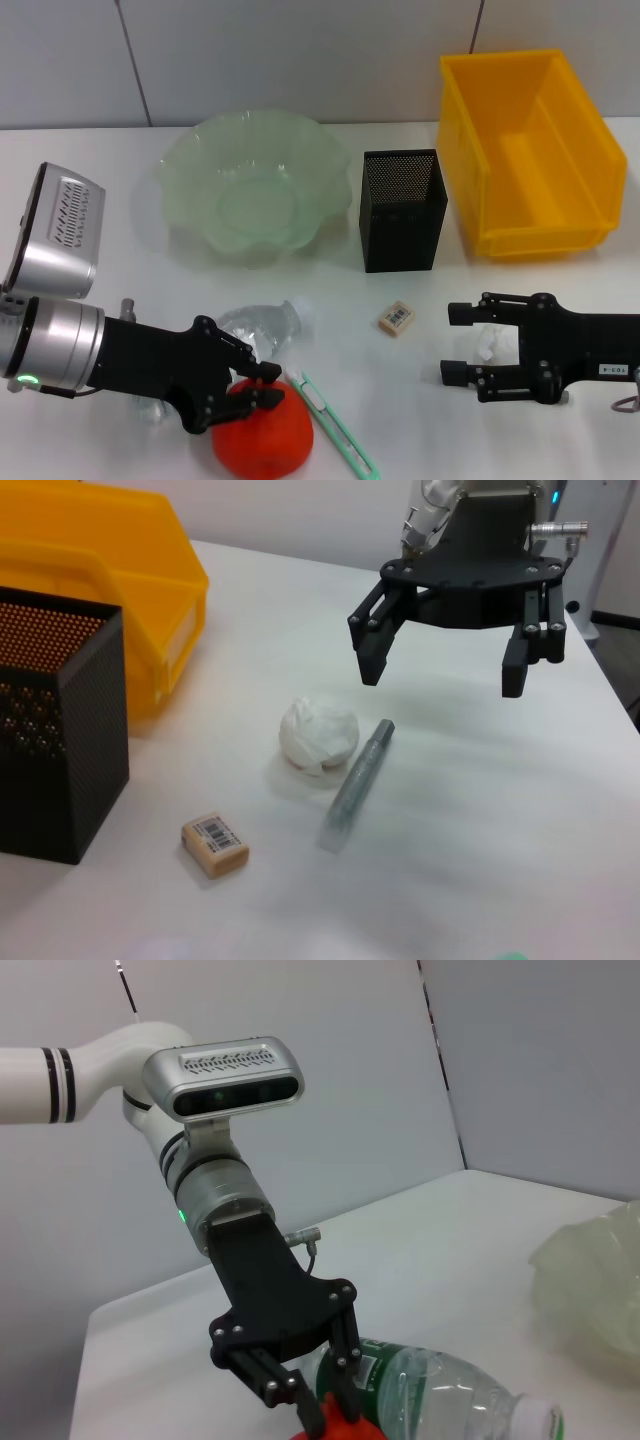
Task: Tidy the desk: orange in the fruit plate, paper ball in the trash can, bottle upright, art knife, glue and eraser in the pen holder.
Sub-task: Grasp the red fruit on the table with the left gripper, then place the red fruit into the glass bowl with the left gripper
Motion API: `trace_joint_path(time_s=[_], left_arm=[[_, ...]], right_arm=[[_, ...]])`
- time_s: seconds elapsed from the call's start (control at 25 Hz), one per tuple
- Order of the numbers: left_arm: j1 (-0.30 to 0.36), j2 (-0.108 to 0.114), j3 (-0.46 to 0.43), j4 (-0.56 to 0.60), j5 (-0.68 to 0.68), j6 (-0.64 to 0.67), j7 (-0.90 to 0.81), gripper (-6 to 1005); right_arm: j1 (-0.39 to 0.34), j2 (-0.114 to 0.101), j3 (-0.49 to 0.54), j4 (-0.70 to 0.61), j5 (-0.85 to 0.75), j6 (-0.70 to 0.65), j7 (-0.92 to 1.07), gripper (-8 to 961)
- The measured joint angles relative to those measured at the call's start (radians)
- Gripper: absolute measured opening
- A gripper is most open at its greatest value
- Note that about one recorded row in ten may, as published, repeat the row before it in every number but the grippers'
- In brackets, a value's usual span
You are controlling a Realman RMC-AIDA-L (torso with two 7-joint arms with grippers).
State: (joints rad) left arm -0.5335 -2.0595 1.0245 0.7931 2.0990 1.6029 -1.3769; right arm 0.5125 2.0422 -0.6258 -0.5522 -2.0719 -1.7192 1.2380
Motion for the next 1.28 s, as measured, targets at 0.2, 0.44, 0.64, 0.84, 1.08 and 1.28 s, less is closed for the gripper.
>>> trace_joint_path(time_s=[0.2,0.44,0.64,0.84,1.08,1.28], left_arm=[[-0.004,0.000,0.000,0.000,0.009,0.012,-0.016,176],[-0.004,0.001,-0.030,0.006,-0.009,0.057,-0.023,22],[-0.004,-0.001,-0.106,0.012,-0.033,0.111,-0.014,0],[0.000,0.006,-0.127,0.012,-0.099,0.156,-0.013,0],[0.009,0.012,-0.138,0.003,-0.114,0.164,-0.020,-1],[0.003,0.003,-0.202,0.011,-0.181,0.220,-0.024,-1]], right_arm=[[0.000,0.000,0.004,-0.001,0.000,-0.012,-0.001,784],[-0.003,-0.001,0.006,-0.002,0.000,-0.016,-0.003,785],[-0.006,0.000,0.006,-0.002,0.000,-0.019,-0.005,785],[-0.010,0.002,0.005,0.000,-0.001,-0.020,-0.010,785],[-0.012,0.003,0.001,0.000,-0.001,-0.022,-0.020,785],[-0.018,0.005,0.003,0.000,-0.001,-0.025,-0.045,784]])
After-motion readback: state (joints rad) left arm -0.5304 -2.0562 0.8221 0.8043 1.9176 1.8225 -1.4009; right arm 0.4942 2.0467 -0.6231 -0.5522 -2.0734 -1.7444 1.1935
